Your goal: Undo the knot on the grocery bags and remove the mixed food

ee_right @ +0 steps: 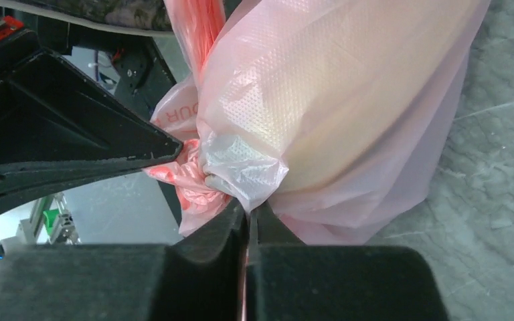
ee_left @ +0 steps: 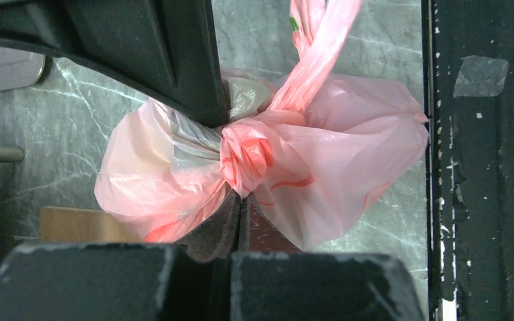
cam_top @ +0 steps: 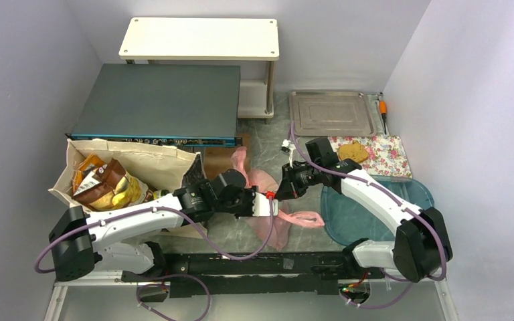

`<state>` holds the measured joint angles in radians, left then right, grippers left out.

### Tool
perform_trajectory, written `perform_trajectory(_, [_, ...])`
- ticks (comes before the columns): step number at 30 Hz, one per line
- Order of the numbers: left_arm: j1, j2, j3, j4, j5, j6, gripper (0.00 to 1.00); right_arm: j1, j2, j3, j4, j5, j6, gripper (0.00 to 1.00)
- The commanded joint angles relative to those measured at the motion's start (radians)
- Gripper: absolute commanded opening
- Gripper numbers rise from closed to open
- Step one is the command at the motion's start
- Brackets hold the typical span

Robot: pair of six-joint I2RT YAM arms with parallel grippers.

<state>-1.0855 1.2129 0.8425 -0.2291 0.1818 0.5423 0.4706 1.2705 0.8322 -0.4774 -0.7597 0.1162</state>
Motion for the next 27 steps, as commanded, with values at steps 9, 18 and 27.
perform_trajectory(9, [0.094,-0.183,-0.098,-0.094,0.100,0.200,0.00,-0.195,-0.151,0.031,-0.058,0.039,-0.022,0.00])
perform_trajectory(18, [0.081,-0.052,0.066,-0.102,0.071,0.051,0.37,-0.196,-0.152,-0.024,0.047,-0.085,0.127,0.00])
perform_trajectory(27, [-0.016,0.026,0.125,-0.061,0.068,-0.089,0.73,-0.153,-0.136,-0.038,0.026,-0.097,0.094,0.00])
